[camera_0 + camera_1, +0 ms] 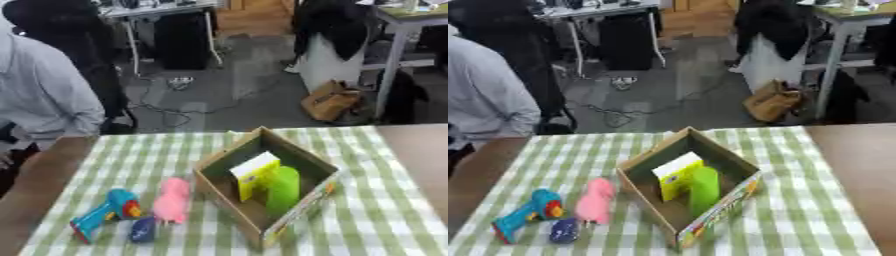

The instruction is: Pick up objects on the table and place them in the box.

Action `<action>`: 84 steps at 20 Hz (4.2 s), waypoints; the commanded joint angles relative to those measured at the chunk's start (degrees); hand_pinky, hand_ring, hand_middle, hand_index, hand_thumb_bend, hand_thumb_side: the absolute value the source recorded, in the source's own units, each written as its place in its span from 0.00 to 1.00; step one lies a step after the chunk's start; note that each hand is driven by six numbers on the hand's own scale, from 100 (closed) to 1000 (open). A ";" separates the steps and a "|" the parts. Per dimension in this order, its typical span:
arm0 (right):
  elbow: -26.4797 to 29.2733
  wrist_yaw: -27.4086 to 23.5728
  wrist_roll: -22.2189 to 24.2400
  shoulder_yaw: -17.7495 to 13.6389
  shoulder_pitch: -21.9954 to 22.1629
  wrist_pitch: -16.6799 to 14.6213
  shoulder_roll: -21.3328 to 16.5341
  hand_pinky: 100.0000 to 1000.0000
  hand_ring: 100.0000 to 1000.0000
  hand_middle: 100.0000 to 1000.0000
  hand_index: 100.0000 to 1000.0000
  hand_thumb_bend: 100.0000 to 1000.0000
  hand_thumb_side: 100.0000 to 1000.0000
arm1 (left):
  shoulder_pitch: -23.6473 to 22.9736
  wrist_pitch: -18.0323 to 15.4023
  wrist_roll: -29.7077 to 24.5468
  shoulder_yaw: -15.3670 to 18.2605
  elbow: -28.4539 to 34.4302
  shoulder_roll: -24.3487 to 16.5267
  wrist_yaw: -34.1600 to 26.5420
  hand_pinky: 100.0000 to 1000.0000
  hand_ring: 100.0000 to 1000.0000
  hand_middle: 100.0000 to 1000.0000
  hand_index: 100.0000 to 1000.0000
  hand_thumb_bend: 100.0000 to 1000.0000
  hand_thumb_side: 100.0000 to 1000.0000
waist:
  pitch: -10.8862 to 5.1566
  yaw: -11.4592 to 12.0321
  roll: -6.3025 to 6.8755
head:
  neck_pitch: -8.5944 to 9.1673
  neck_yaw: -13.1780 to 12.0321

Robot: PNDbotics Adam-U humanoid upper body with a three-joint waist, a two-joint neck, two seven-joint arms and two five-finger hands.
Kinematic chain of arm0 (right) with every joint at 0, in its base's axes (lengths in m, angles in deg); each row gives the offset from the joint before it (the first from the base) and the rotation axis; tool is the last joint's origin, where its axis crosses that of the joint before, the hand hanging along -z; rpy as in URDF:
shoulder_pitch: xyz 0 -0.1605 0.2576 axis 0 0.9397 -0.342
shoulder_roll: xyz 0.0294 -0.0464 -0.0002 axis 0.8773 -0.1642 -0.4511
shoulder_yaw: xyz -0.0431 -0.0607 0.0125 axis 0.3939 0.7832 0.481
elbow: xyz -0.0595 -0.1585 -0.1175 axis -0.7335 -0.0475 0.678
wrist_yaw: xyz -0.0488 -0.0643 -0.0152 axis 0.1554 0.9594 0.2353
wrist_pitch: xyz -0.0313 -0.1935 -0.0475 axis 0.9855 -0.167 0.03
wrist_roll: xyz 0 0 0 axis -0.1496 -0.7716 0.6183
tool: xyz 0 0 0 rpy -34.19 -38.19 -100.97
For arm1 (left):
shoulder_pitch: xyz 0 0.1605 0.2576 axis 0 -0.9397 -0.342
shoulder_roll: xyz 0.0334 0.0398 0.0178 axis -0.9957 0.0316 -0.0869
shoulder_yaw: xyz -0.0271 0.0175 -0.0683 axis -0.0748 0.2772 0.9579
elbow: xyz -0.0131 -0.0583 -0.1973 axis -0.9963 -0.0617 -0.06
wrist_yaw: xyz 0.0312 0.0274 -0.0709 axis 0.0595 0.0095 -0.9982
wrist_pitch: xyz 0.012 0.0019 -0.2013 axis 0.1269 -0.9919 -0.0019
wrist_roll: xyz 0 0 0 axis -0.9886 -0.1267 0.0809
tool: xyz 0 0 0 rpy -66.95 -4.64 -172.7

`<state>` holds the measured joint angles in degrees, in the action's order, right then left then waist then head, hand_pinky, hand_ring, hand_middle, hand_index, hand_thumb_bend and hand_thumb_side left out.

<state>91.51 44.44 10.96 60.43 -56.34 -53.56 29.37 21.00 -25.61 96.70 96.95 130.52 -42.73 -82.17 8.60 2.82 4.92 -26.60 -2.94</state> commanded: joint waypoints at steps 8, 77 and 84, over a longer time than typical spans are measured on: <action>0.88 0.14 -0.11 -0.59 -0.77 -0.23 -1.51 0.81 0.88 0.82 0.95 0.00 1.00 | 0.20 -0.27 -0.15 0.52 0.74 -1.84 -0.48 0.81 0.88 0.96 1.00 0.34 1.00 | -0.91 0.16 -1.20 | 0.26 -0.07; 0.88 0.00 1.29 0.97 0.26 0.77 -2.53 0.81 0.88 0.81 0.94 0.00 1.00 | 16.93 33.03 -68.63 -31.76 -54.50 -21.94 26.70 0.98 0.99 0.98 1.00 0.41 1.00 | -3.55 -0.18 4.34 | -4.00 -2.44; 0.88 -0.09 1.32 1.02 0.41 0.83 -2.31 0.81 0.88 0.81 0.94 0.00 1.00 | 21.63 30.81 -76.72 -31.62 -62.85 -16.27 29.92 1.00 1.00 1.00 1.00 0.44 1.00 | -3.62 0.21 3.64 | -4.58 -2.61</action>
<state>91.51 44.44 12.17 61.52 -55.32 -52.74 28.26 41.37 5.39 21.57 64.57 68.74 -58.29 -52.71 6.84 2.87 8.74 -31.02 -5.31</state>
